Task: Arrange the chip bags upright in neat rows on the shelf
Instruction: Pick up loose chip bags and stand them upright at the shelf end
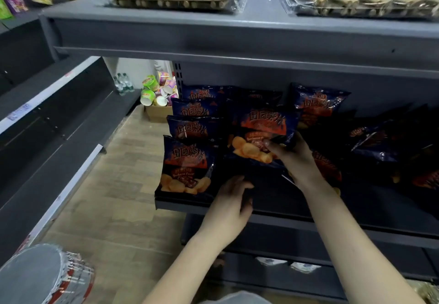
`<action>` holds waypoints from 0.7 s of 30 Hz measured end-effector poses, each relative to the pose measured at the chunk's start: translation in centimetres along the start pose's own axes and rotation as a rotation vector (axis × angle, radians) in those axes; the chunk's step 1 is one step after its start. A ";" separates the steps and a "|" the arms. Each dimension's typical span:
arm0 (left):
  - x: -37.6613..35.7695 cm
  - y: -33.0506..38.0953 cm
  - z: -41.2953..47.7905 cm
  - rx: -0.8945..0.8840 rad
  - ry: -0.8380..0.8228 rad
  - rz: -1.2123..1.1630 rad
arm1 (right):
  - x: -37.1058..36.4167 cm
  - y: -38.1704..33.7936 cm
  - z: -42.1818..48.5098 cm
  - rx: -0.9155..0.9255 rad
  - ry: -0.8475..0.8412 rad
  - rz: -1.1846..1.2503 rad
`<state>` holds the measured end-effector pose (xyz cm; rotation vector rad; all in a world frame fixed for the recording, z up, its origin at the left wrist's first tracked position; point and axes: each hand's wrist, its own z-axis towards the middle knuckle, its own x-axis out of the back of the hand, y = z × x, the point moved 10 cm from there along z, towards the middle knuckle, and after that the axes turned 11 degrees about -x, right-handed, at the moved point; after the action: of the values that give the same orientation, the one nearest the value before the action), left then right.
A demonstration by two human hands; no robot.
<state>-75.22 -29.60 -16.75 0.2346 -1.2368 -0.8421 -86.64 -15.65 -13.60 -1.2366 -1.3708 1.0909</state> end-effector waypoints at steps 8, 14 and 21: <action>-2.8 0.1 0.0 -0.081 -0.071 0.223 | -3.1 1.7 0.8 -0.026 0.085 -0.214; -2.7 -0.6 0.1 -0.053 -0.078 0.166 | -1.8 4.3 1.1 -0.128 0.109 -0.265; -3.2 -0.7 0.0 -0.058 -0.106 0.190 | -1.0 5.2 1.1 -0.129 0.120 -0.287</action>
<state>-75.82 -27.90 -19.53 0.0244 -1.3092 -0.7318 -87.02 -16.19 -18.96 -1.1342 -1.4900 0.7282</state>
